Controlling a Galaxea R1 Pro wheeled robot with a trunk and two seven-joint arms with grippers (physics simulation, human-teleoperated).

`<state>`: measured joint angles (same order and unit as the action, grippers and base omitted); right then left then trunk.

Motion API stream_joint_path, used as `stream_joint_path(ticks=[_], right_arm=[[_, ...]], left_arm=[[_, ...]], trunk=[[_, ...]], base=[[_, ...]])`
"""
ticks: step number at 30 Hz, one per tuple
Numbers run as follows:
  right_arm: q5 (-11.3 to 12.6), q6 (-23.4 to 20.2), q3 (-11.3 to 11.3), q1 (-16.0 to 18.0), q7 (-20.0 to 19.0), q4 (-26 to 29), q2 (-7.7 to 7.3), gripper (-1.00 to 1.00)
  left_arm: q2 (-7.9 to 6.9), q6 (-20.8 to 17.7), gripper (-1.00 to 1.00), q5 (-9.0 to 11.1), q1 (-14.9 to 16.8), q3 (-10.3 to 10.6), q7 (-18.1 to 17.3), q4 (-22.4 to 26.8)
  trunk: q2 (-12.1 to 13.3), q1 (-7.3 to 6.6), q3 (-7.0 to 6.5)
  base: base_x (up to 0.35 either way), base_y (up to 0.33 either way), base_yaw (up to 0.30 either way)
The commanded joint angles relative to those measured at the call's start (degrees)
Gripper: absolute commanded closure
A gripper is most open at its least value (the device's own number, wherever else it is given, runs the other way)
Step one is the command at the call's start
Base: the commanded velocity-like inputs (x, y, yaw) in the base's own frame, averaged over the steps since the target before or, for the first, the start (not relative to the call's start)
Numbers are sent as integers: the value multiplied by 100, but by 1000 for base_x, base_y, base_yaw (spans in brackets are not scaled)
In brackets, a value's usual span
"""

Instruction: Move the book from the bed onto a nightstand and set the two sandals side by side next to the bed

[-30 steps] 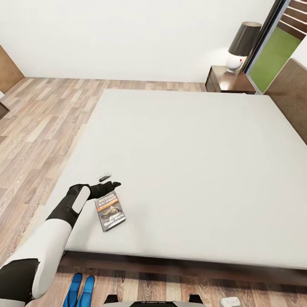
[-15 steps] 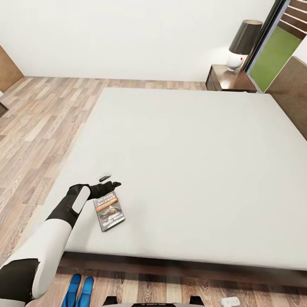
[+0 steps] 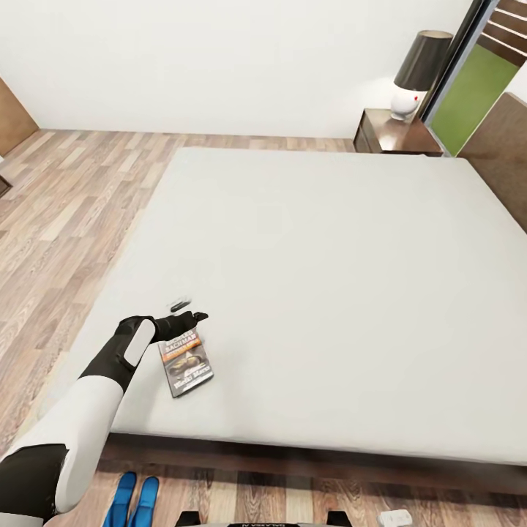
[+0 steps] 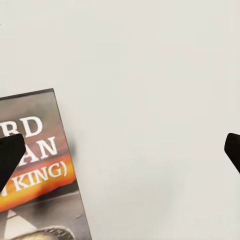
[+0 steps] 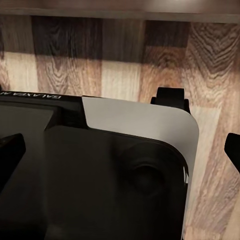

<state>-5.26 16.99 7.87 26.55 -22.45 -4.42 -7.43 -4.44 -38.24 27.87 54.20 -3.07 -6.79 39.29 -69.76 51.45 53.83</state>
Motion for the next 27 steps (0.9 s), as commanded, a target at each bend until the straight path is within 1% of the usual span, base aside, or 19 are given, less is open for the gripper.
stream_joint_path(ticks=[1,2,16,21,27], right_arm=[[-54,42,48,8,-5,-24,-4,-100],[-54,42,48,8,-5,-24,-4,-100],[-56,42,48,8,-5,-24,-4,-100],[-57,42,48,8,-5,-24,-4,-100],[-54,42,48,8,-5,-24,-4,-100]], left_arm=[[3,-34,-100,-10,3,-21,-25,4],[4,-35,-100,-10,3,-20,-25,5],[-4,-37,-100,-10,3,-31,-25,8],[-4,-35,-100,-10,3,-28,-25,8],[-4,-34,-100,-10,3,-34,-31,8]], trunk=[[-44,23,22],[-84,45,40],[-84,45,40],[-84,45,40],[-84,45,40]], base=[[0,0,0],[0,0,0],[0,0,0],[154,77,0],[48,26,0]])
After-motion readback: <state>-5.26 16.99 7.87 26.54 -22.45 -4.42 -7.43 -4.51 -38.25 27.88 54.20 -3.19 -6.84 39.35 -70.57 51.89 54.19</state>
